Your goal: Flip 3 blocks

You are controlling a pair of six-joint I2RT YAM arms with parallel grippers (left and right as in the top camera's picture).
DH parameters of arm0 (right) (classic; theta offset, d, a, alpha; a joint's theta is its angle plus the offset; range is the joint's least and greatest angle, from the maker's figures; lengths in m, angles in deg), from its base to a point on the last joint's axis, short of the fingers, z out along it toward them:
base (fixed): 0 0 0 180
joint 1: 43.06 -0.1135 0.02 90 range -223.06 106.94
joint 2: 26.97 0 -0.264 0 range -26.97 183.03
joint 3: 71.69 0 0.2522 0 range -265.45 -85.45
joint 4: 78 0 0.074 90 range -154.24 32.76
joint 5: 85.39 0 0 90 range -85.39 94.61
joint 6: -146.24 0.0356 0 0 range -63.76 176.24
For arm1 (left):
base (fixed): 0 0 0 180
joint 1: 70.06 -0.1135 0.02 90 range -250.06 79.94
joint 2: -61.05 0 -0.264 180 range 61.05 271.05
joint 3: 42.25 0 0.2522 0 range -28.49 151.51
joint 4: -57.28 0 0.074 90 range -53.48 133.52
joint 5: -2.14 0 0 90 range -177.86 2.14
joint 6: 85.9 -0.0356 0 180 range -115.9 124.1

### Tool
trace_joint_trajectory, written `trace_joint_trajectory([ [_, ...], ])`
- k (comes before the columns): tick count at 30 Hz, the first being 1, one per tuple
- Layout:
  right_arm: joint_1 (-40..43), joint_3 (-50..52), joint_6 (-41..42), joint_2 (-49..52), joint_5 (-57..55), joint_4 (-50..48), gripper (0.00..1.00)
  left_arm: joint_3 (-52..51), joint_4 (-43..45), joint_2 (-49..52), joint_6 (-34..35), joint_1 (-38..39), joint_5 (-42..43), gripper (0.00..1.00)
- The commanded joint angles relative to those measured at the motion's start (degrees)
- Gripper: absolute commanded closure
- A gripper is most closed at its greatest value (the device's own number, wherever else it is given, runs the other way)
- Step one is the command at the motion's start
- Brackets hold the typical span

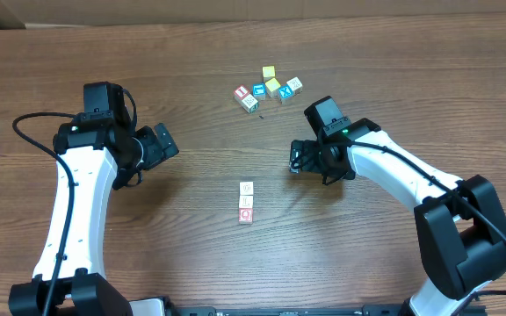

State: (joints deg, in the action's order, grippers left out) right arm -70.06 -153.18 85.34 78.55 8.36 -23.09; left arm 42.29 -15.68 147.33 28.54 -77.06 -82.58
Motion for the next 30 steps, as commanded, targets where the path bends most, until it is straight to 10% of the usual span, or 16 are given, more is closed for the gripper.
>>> trace_joint_trajectory([
  [1,0.1,-1.1,-0.6,-0.4,0.4,-0.3,0.0,0.0,-0.2,0.4,0.2,-0.1,-0.9,0.0],
  [30,0.1,-1.0,-0.7,-1.7,0.4,-0.3,0.0,0.0,-0.2,0.4,0.2,-0.1,-0.9,0.0],
])
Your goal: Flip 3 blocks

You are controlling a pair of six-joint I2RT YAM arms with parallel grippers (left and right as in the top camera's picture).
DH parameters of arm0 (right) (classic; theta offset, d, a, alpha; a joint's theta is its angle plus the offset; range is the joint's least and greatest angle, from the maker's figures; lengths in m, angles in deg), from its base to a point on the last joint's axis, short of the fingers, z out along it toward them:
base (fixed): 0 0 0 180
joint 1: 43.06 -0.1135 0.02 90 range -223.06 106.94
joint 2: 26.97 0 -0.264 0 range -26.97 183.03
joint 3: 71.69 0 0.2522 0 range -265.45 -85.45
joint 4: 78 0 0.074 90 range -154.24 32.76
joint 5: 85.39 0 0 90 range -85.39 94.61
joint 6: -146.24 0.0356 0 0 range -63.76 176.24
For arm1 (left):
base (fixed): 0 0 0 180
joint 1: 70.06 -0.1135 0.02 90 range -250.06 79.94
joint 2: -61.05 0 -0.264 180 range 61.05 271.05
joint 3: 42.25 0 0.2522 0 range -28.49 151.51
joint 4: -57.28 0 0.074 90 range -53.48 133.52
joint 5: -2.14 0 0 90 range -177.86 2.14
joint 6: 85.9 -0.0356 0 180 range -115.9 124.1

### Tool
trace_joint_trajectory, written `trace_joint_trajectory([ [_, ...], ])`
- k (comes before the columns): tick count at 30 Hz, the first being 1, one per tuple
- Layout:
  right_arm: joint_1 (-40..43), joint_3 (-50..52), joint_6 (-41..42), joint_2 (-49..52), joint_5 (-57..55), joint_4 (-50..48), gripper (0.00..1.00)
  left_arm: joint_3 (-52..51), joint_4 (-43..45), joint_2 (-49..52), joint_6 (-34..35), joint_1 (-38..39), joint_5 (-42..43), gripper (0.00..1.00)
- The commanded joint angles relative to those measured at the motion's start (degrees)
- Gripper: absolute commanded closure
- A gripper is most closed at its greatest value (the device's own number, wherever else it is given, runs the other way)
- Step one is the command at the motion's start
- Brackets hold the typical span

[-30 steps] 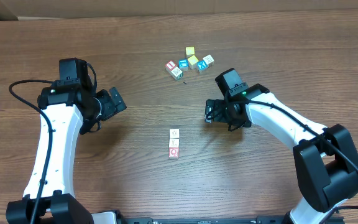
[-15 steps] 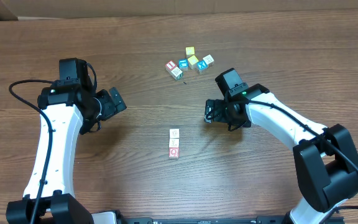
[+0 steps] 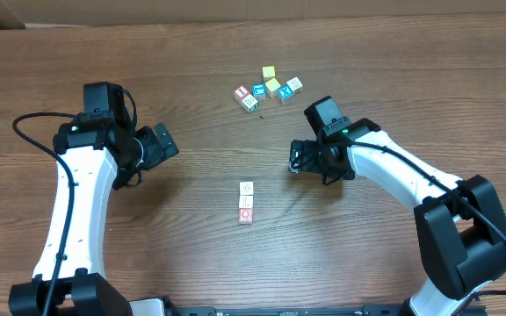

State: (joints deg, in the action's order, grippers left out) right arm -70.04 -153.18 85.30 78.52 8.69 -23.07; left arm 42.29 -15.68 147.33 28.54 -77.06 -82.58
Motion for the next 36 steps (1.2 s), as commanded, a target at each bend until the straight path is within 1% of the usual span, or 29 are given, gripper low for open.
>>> trace_joint_trajectory([
  [1,0.0,-1.0,-0.6,-2.2,0.0,-0.3,0.0,0.0,-0.2,0.4,0.2,-0.1,-0.9,0.0],
  [5,0.0,-1.0,-0.6,-5.8,0.0,-0.3,0.0,0.0,-0.2,0.4,0.2,-0.1,-0.9,0.0],
  [9,0.0,-1.0,-0.7,-11.7,-0.5,-0.1,0.0,0.0,-0.1,0.4,0.2,-0.1,-0.9,0.0],
  [16,0.1,-1.0,-0.6,-25.9,-1.6,0.2,0.0,0.0,-0.2,0.4,0.2,-0.1,-0.9,0.0],
  [22,0.1,-1.0,-0.8,-38.4,-5.0,0.1,0.0,0.0,-0.2,0.4,0.2,-0.1,-0.9,0.0],
  [30,0.1,-0.9,-6.7,-56.7,-6.0,0.2,0.0,0.0,-0.2,0.4,0.2,-0.1,-0.9,0.0],
  [36,1.9,-0.9,-6.8,-69.0,-6.4,1.6,0.0,0.0,-0.1,0.4,0.2,-0.1,-0.9,0.0],
])
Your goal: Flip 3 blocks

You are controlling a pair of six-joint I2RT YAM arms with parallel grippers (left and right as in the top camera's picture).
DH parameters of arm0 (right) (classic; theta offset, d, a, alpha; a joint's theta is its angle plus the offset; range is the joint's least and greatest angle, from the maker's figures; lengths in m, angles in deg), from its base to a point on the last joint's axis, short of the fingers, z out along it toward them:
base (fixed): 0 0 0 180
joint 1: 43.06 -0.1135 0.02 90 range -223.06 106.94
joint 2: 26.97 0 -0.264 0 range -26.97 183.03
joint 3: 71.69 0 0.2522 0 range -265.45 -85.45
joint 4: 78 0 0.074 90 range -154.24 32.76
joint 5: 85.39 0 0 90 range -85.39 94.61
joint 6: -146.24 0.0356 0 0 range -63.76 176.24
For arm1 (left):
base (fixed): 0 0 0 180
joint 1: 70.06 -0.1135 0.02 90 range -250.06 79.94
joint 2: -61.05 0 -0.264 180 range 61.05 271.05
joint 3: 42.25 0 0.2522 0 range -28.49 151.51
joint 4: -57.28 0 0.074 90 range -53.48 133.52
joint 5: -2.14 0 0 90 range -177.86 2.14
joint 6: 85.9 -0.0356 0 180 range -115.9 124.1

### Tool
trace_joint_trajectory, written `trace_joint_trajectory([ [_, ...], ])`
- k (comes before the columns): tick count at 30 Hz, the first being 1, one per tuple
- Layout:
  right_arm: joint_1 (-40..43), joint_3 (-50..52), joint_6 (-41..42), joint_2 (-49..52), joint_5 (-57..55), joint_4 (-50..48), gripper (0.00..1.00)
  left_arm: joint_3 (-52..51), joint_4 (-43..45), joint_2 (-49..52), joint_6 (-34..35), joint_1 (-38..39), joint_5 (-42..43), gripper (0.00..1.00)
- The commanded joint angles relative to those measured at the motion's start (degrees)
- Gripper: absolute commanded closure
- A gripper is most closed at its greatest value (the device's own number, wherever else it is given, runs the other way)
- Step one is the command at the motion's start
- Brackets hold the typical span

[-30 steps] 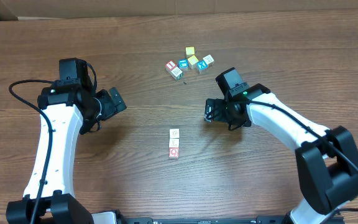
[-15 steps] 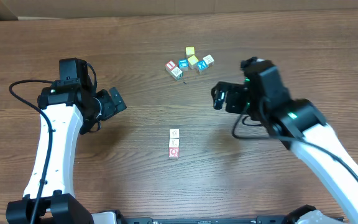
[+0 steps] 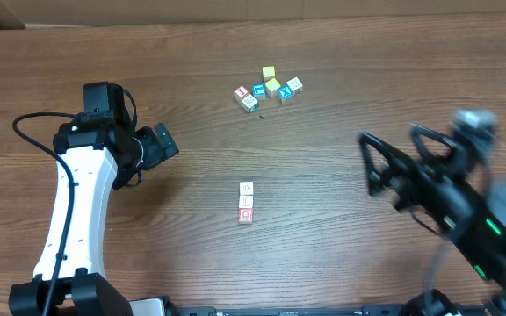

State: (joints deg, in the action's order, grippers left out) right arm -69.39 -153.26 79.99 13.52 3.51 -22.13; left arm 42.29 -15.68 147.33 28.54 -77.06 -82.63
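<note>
Three small blocks lie in a short column at mid-table: a pale one (image 3: 246,188), a second (image 3: 246,202) and a red-marked one (image 3: 246,215). My right gripper (image 3: 369,163) hangs high and blurred at the right, far from them. Its fingers look spread, with table showing between them and nothing held. My left gripper (image 3: 169,142) hovers to the left of the column, well apart from it. Whether its fingers are parted does not show from above.
A loose cluster of several lettered blocks lies at the back: a red-and-white one (image 3: 242,91), a blue one (image 3: 258,90), yellow ones (image 3: 269,72) and a white one (image 3: 294,84). The wooden table (image 3: 367,53) ends at cardboard at the far left corner.
My right arm has left its low spot right of centre. It is now far to the right and raised toward the camera. The blocks and left arm are unchanged.
At both earlier moments my right gripper stayed low on the table right of the block column, below the cluster, and the left arm held still. Now the right arm is pulled back and up at the right edge. The three blocks sit as before.
</note>
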Motion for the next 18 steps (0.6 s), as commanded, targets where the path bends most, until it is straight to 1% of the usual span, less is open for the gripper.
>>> trace_joint_trajectory([
  [1,1.9,-0.8,-1.5,-6.1,-1.4,1.5,0.0,0.0,-0.1,0.4,0.2,-0.1,-0.8,0.0],
  [4,4.4,-0.8,-1.5,-10.6,-1.4,4.5,0.0,0.0,-0.1,0.4,0.2,-0.1,-0.8,0.0],
  [11,8.0,-0.8,-1.3,-16.8,-1.4,9.6,0.0,0.0,-0.1,0.4,0.2,-0.1,-0.8,0.0],
  [18,10.7,-0.5,-1.3,-21.0,-0.5,10.9,0.0,0.0,-0.2,0.4,0.2,-0.1,-0.8,0.0],
])
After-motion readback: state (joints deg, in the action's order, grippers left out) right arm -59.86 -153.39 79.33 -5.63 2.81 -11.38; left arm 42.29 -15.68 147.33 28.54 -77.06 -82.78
